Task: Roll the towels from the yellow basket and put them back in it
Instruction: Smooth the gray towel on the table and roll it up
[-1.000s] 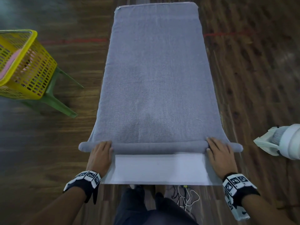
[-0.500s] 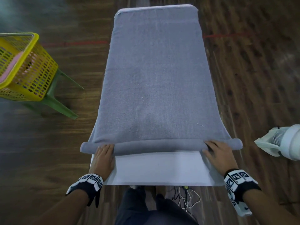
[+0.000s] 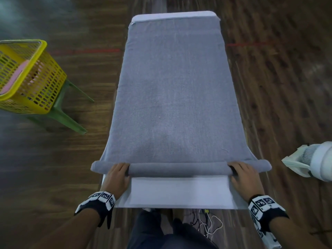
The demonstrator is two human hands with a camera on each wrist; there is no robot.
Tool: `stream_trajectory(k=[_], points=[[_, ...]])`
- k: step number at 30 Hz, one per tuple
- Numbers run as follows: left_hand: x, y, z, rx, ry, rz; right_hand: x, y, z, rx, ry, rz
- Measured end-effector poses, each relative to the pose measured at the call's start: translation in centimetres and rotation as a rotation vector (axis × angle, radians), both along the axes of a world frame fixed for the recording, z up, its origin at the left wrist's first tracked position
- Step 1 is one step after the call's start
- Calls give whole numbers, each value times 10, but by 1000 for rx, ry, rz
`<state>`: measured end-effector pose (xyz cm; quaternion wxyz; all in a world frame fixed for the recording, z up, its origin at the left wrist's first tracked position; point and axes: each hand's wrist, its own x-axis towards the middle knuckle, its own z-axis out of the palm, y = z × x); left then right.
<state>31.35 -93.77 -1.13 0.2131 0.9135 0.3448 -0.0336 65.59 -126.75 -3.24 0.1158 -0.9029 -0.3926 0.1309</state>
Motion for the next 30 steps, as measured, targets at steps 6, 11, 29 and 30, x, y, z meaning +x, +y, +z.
stream_trajectory(k=[6,11,29,30], points=[[16,23,4,76,-2,-12,20,25,10,-4,-85,-14],[14,10,2,74,45,-42,6,19,-1,5,-87,10],[31,19,10,253,152,-96,22,29,12,-16,-82,4],[36,25,13,253,120,-67,28,35,14,0,-91,-12]])
